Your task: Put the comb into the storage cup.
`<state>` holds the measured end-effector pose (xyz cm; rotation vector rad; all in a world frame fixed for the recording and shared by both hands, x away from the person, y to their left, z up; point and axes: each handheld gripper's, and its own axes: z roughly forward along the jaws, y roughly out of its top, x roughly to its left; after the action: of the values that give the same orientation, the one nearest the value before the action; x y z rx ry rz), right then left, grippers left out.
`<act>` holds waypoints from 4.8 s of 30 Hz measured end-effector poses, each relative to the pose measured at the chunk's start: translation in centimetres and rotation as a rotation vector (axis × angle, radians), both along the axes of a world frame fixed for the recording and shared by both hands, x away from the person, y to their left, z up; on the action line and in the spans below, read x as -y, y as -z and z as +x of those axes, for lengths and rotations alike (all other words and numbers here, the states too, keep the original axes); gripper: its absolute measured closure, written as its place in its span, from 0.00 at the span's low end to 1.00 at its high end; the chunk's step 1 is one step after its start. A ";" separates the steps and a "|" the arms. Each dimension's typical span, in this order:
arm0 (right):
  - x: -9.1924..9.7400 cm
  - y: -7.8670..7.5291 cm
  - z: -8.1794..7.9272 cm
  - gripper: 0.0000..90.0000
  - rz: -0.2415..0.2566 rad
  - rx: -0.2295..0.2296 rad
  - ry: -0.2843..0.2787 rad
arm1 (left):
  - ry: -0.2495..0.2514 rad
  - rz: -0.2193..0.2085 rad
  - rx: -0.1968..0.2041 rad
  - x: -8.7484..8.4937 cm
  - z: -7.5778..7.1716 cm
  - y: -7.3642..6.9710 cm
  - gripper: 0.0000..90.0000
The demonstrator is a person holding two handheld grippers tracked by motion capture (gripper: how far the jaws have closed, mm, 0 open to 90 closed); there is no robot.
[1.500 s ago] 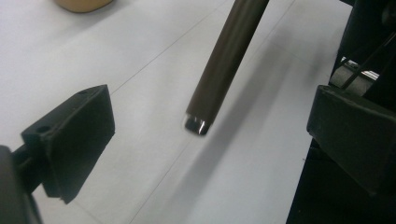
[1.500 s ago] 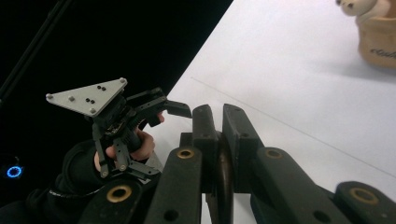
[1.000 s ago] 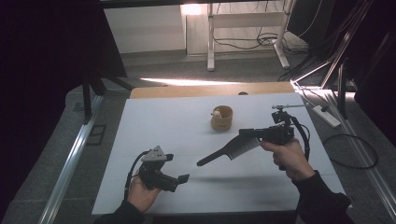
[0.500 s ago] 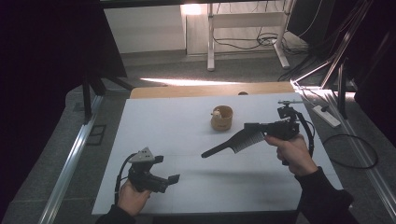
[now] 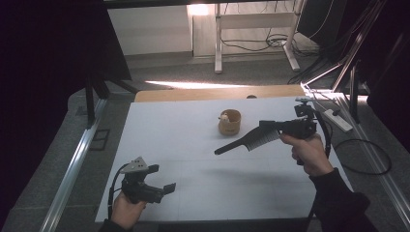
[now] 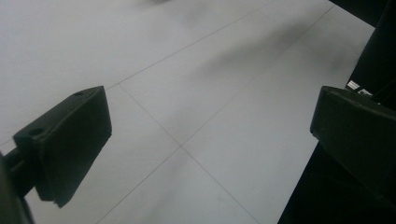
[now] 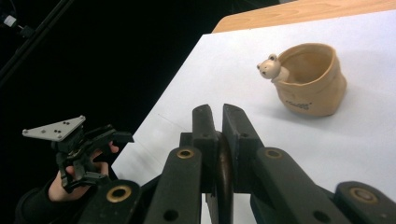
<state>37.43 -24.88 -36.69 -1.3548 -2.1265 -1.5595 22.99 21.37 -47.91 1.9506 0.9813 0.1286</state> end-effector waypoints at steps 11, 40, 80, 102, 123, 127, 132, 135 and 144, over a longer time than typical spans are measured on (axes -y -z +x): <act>0.8 -0.1 1.0 0.95 -0.006 0.004 0.034 | -0.033 0.000 0.000 -1.2 -1.0 0.1 0.00; 2.6 -1.5 3.5 0.95 -0.013 0.010 0.131 | -0.107 0.062 0.022 -2.5 -2.9 0.0 0.00; 3.4 -3.3 7.6 0.95 -0.066 0.037 0.258 | -0.110 0.120 -0.015 -2.3 -2.7 0.1 0.00; 1.7 -3.1 9.5 0.94 -0.106 0.043 0.270 | -0.102 0.119 -0.016 -2.3 -2.7 0.1 0.00; 0.0 -1.7 10.8 0.94 -0.135 0.033 0.274 | -0.098 0.116 -0.017 -2.3 -2.7 0.1 0.00; -0.3 -1.4 11.0 0.95 -0.141 0.031 0.272 | -0.095 0.113 -0.018 -2.3 -2.6 0.1 0.00; -0.8 -1.0 11.3 0.94 -0.150 0.024 0.266 | -0.095 0.110 -0.019 -2.4 -2.6 0.1 0.00; -1.0 -0.7 11.4 0.94 -0.152 0.022 0.262 | -0.093 0.106 -0.021 -2.4 -2.6 0.1 0.00; -1.7 0.0 11.8 0.94 -0.159 0.008 0.253 | -0.092 0.106 -0.022 -2.4 -2.6 0.2 0.00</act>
<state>49.27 -23.16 -36.72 -1.7319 -2.1954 -1.5082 20.37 23.78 -48.07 2.0066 1.0992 0.2155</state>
